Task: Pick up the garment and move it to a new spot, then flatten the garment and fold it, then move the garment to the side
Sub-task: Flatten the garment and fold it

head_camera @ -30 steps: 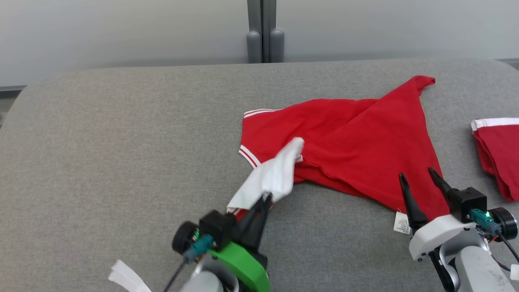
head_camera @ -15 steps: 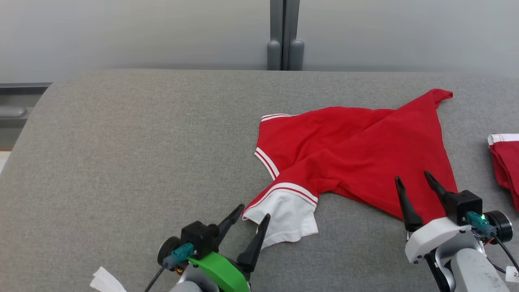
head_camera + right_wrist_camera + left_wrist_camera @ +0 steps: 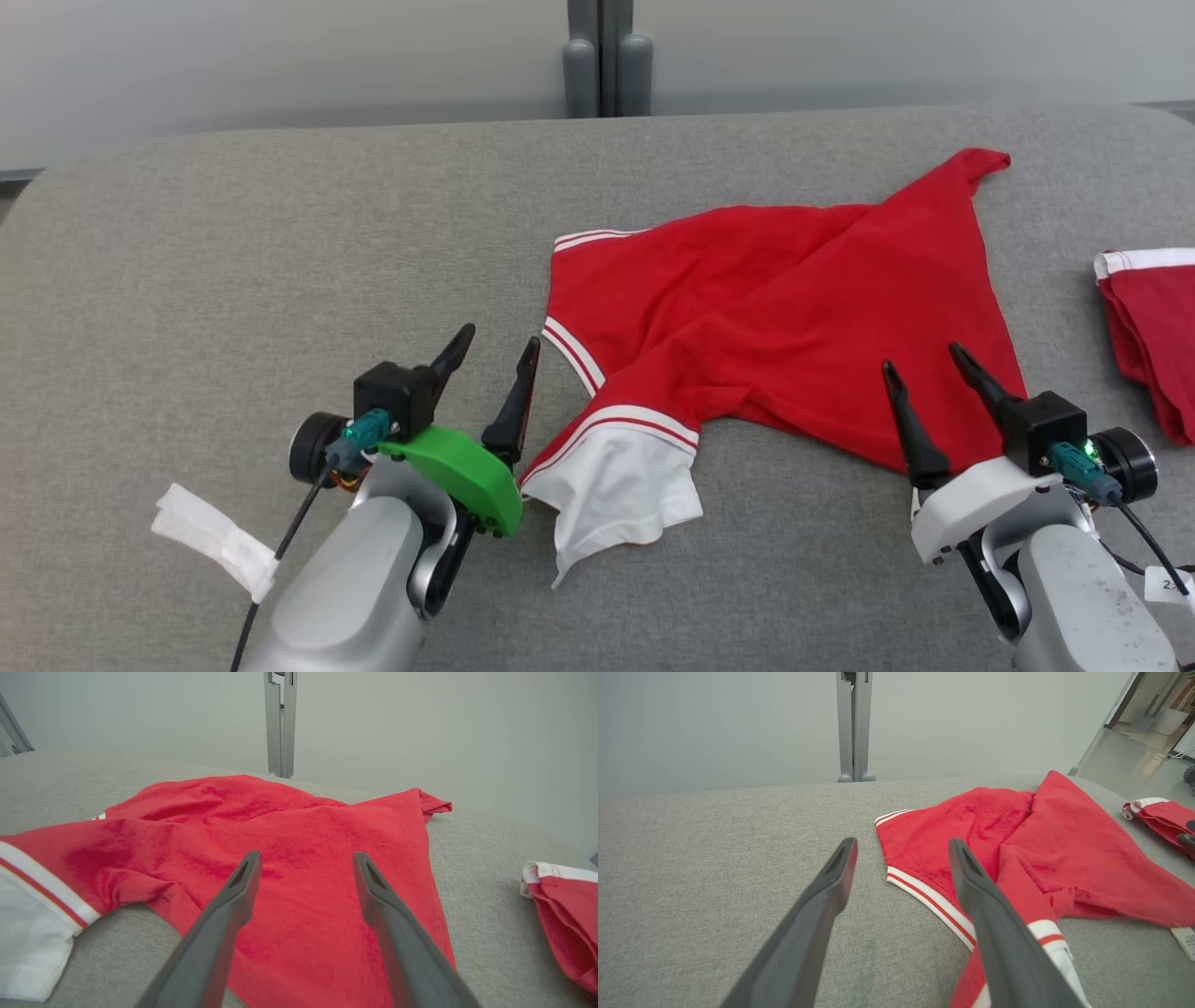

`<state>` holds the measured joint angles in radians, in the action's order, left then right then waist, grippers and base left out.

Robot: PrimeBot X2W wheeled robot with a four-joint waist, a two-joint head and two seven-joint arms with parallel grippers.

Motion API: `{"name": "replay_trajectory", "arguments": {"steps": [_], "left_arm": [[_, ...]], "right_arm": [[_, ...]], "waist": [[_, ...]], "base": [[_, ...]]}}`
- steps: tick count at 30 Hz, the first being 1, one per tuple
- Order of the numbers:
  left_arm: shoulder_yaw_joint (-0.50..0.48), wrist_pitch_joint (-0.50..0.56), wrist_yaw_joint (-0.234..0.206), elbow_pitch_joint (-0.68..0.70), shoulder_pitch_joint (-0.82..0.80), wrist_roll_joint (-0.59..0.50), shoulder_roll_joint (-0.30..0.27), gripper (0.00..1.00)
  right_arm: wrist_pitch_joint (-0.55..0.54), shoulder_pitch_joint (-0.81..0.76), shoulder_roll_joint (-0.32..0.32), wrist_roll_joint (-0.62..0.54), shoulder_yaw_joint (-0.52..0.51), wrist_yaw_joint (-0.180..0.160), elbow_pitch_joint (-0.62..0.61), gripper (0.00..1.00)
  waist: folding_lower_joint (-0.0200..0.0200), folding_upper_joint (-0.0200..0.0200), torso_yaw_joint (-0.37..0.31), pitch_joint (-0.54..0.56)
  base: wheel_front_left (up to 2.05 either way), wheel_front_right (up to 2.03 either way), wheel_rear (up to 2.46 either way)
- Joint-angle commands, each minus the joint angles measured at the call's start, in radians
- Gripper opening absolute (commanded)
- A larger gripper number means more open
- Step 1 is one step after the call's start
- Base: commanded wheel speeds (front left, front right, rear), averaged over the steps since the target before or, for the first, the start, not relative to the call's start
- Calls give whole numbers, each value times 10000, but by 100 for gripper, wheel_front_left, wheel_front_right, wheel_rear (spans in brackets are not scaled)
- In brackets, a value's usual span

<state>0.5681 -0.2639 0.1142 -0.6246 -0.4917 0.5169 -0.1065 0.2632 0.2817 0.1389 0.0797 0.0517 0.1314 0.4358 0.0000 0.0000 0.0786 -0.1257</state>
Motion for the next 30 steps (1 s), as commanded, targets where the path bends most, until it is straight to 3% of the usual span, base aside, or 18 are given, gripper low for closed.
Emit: {"name": "replay_trajectory", "arguments": {"steps": [1, 10, 21, 22, 23, 25, 30], "left_arm": [[-15, -1, 63, -326, -413, 18, 56, 100], [255, -1, 152, -2500, -2249, -128, 190, 100], [701, 271, 170, -4853, -2831, 227, 455, 100], [744, 304, 171, -5009, -2817, 265, 480, 89], [768, 309, 172, -5118, -2815, 316, 499, 53], [866, 301, 174, -5240, -2822, 365, 519, 0], [974, 93, 166, -4963, -3259, 499, 441, 0]], "right_arm": [[18, 142, 18, 8, 65, -16, -21, 100], [16, 676, 2, 76, 347, -16, -263, 100], [18, 882, -225, 154, 373, -16, -827, 100], [18, 865, -241, 132, 349, -16, -861, 100], [16, 845, -253, 115, 334, -16, -877, 100], [16, 817, -262, 92, 296, -16, -901, 100], [16, 773, -319, 40, 164, -16, -942, 100]], "waist": [[0, 0, -474, -477], [0, 0, -1323, -1384], [0, 0, -1874, -1823], [0, 0, -1882, -1828], [0, 0, -1884, -1829], [0, 0, -1877, -1823], [0, 0, -1774, -1783]], "base": [[0, 0, 0], [0, 0, 0], [0, 0, 0], [0, 0, 0], [0, 0, 0], [0, 0, 0], [0, 0, 0]]}}
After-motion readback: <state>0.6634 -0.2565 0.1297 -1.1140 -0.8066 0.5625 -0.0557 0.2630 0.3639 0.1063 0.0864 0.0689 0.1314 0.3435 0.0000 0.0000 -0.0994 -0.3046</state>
